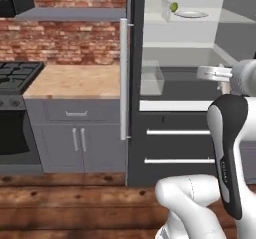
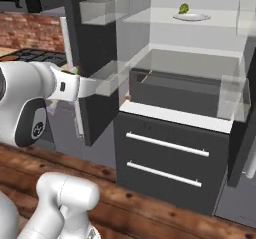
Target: Retrieve the fish from the fridge and place it on the saucepan with marinade on the stove.
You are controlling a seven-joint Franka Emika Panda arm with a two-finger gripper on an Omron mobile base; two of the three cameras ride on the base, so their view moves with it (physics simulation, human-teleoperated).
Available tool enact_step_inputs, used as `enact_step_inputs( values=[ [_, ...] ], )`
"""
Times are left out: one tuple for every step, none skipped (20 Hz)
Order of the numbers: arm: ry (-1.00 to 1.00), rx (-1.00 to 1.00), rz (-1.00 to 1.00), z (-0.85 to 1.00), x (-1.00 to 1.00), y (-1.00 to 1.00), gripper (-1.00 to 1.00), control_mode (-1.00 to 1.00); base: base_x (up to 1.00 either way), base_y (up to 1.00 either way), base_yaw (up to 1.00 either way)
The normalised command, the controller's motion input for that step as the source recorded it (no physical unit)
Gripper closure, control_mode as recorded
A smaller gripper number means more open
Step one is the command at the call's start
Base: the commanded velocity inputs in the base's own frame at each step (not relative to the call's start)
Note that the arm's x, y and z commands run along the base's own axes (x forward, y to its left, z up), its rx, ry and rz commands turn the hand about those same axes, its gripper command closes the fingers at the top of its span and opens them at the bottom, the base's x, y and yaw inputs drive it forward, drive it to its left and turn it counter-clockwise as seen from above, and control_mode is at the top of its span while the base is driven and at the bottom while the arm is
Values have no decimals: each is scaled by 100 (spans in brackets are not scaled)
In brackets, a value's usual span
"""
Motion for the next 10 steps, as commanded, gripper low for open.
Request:
enact_step_inputs(
  values=[
    [0,0,0,0,0,0,100,100,-16,-100,29],
    [0,0,0,0,0,0,100,100,-20,-100,28],
    [0,0,0,0,0,0,100,100,-27,-100,28],
    [0,0,0,0,0,0,100,100,-39,-100,29],
    [0,0,0,0,0,0,100,100,-54,-100,29],
    [0,0,0,0,0,0,100,100,-67,-100,39],
    [0,0,0,0,0,0,100,100,-73,-74,49],
    [0,0,0,0,0,0,100,100,-62,-21,71],
    [0,0,0,0,0,0,100,100,-49,-8,78],
    [0,0,0,0,0,0,100,100,-43,-4,80]
  ],
)
